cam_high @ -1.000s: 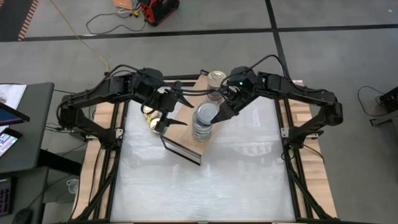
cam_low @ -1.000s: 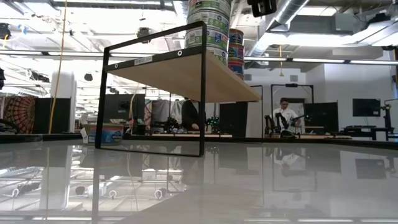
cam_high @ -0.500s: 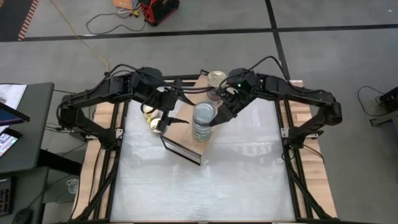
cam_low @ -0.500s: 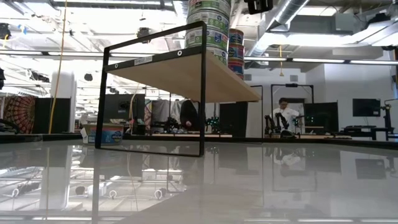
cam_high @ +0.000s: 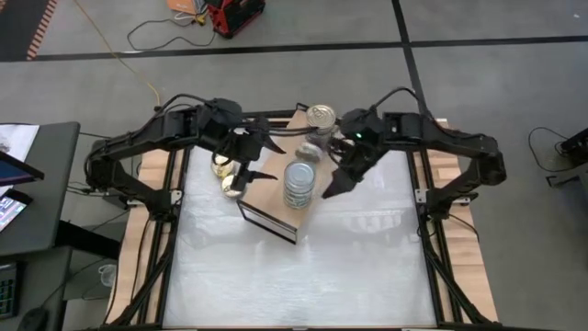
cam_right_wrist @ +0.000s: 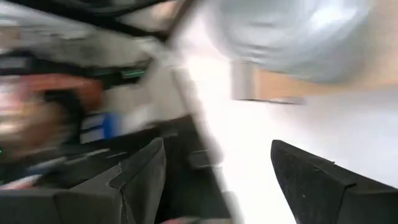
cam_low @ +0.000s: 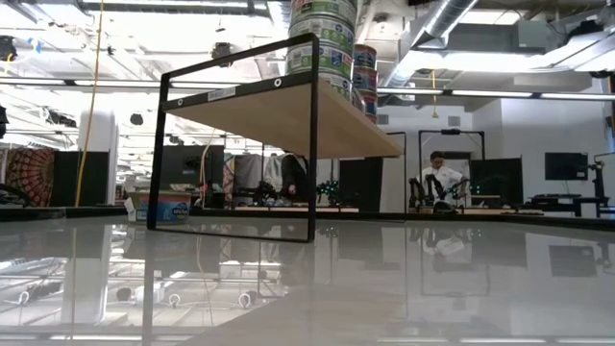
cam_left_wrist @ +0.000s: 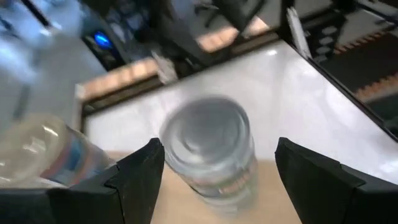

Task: Stack canned seafood by type on shelf
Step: Stack the green tuna can on top of the other green tuna can

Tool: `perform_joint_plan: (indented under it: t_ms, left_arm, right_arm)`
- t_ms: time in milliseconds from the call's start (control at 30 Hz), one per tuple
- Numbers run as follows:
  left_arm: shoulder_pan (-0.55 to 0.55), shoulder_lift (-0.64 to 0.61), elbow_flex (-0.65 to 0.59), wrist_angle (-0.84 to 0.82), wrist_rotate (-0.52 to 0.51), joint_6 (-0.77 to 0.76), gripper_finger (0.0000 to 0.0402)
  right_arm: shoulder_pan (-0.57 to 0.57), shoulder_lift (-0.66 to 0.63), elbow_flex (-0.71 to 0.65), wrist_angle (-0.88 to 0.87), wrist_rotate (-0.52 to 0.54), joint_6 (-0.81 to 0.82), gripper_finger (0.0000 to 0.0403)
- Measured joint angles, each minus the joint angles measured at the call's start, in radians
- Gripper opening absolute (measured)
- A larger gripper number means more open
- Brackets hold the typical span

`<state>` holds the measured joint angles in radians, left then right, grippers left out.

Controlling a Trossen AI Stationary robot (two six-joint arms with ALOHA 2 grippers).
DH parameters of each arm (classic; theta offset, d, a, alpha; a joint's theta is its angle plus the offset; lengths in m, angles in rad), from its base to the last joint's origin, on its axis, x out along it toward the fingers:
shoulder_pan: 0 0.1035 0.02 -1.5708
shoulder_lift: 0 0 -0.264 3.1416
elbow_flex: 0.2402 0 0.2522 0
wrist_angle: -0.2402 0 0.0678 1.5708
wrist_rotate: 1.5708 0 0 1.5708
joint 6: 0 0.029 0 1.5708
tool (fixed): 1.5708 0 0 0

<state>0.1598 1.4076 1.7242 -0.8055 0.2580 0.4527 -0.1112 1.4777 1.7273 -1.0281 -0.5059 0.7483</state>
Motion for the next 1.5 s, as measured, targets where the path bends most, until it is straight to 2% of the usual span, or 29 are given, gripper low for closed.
perform_joint_plan:
  t_ms: [100, 233, 333, 500, 567, 667, 833, 933, 1033, 1167, 1333, 1500]
  left_arm:
    - [0.017, -0.011, -0.055, -0.002, 0.053, 0.011, 0.0295]
    - [0.000, -0.037, -0.090, 0.038, -0.015, 0.023, 0.0295]
    - [-0.009, -0.048, -0.090, 0.042, -0.061, 0.021, 0.0295]
    - [0.020, -0.073, -0.107, -0.009, -0.040, -0.003, 0.0295]
    - [0.050, -0.099, -0.166, 0.025, -0.015, -0.008, 0.0295]
    - [0.110, -0.145, -0.300, 0.106, -0.051, 0.007, 0.0295]
    - [0.316, -0.213, -0.592, 0.483, -0.018, 0.009, 0.0295]
    - [0.413, -0.219, -0.693, 0.587, 0.050, 0.036, 0.0295]
    - [0.469, -0.200, -0.734, 0.605, 0.126, 0.093, 0.0295]
    - [0.491, -0.128, -0.749, 0.697, 0.118, 0.156, 0.0295]
    - [0.514, -0.036, -0.749, 0.789, 0.110, 0.236, 0.0295]
    - [0.540, 0.001, -0.749, 0.820, 0.161, 0.239, 0.0295]
  right_arm:
    - [0.066, -0.032, 0.022, -0.160, 0.226, -0.064, 0.0311]
    - [0.177, -0.071, 0.023, -0.185, 0.453, -0.053, 0.0311]
    - [0.251, -0.072, 0.022, -0.197, 0.566, -0.054, 0.0311]
    - [0.369, -0.069, -0.024, -0.199, 0.740, -0.093, 0.0311]
    - [0.407, -0.068, -0.055, -0.198, 0.792, -0.103, 0.0311]
    - [0.458, -0.068, -0.105, -0.198, 0.892, -0.106, 0.0311]
    - [0.539, -0.067, -0.183, -0.226, 1.082, -0.116, 0.0311]
    - [0.568, -0.070, -0.187, -0.236, 1.139, -0.152, 0.0311]
    - [0.564, -0.094, -0.184, -0.239, 1.188, -0.195, 0.0311]
    - [0.505, -0.152, -0.204, -0.241, 1.301, -0.223, 0.0311]
    - [0.409, -0.224, -0.296, -0.193, 1.318, -0.230, 0.0311]
    - [0.374, -0.284, -0.427, 0.014, 1.318, -0.231, 0.0311]
